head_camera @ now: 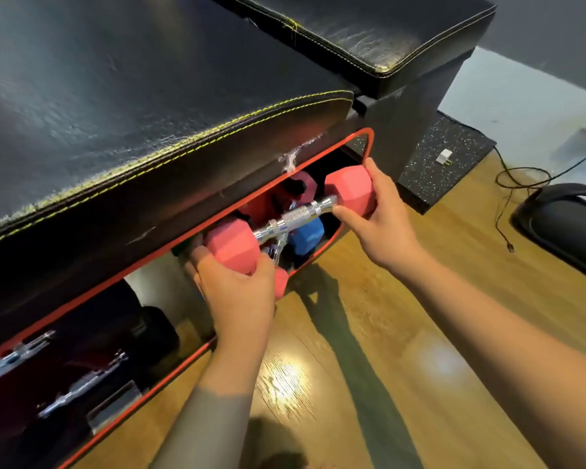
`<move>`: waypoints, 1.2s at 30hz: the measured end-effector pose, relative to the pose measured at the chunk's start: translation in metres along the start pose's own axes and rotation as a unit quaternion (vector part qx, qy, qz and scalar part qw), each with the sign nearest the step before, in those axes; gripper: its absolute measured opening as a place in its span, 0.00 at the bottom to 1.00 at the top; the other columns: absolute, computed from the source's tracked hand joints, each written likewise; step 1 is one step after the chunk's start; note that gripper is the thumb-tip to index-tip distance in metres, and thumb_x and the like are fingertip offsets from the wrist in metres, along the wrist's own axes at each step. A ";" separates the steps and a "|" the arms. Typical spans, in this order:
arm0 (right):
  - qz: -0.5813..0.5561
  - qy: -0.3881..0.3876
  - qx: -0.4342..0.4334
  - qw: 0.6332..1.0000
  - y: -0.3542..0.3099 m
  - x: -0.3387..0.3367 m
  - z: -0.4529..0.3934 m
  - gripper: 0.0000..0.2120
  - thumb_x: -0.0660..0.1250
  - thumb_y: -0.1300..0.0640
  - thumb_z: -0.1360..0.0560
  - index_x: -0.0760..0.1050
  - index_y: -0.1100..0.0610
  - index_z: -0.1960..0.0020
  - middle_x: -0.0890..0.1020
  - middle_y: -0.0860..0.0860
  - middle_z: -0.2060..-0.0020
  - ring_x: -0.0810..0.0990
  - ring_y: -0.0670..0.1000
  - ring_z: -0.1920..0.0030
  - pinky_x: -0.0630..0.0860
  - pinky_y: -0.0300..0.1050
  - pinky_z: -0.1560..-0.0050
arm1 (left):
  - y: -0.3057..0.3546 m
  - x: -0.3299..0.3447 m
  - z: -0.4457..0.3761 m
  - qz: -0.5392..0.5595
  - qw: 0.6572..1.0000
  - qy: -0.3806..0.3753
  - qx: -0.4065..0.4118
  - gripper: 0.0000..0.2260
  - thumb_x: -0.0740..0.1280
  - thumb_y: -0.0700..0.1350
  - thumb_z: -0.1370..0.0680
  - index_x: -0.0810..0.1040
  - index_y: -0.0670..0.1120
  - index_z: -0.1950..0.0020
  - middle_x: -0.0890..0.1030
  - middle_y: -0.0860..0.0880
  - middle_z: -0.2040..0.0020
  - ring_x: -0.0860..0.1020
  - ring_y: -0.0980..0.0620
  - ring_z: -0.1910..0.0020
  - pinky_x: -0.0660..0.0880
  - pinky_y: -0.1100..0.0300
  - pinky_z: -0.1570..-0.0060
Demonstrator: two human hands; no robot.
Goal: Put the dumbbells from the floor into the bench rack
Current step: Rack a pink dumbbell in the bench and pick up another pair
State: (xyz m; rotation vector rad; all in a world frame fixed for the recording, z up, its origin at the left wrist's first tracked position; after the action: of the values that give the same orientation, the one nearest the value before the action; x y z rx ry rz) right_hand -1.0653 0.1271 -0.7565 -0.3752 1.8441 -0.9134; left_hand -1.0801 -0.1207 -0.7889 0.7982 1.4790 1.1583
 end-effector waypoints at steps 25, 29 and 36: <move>0.134 -0.093 0.006 0.987 -0.008 0.073 -0.079 0.44 0.69 0.41 0.27 0.52 0.62 0.24 0.55 0.64 0.28 0.62 0.64 0.32 0.64 0.53 0.31 | 0.001 0.035 -0.051 -0.214 0.975 -0.059 -0.008 0.23 0.64 0.63 0.24 0.68 0.44 0.64 0.78 0.45 0.62 0.77 0.44 0.59 0.69 0.57 0.60; 0.164 -0.077 0.025 0.983 -0.011 0.077 -0.079 0.45 0.68 0.43 0.25 0.46 0.63 0.23 0.52 0.65 0.26 0.60 0.64 0.29 0.61 0.49 0.31 | -0.007 0.035 -0.053 -0.228 0.968 -0.066 -0.077 0.27 0.63 0.67 0.26 0.71 0.41 0.57 0.72 0.48 0.67 0.75 0.46 0.62 0.69 0.57 0.61; 0.189 -0.084 0.036 0.978 -0.008 0.079 -0.080 0.43 0.67 0.41 0.25 0.49 0.63 0.24 0.53 0.64 0.26 0.63 0.65 0.33 0.65 0.52 0.34 | -0.012 0.036 -0.055 -0.228 0.970 -0.056 -0.062 0.29 0.62 0.68 0.27 0.74 0.40 0.56 0.74 0.46 0.65 0.73 0.48 0.63 0.63 0.61 0.70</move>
State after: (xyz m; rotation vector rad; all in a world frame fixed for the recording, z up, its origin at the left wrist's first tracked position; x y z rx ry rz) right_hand -1.1728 0.1072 -0.7846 -0.0484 1.6466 -0.6621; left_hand -1.1407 -0.1050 -0.8129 0.3993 1.3868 0.8323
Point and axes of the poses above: each hand's wrist, its own z-axis away from the middle knuckle, its own x-axis out of the palm, y = z × x, the point moved 6 cm from there along -z, towards the middle knuckle
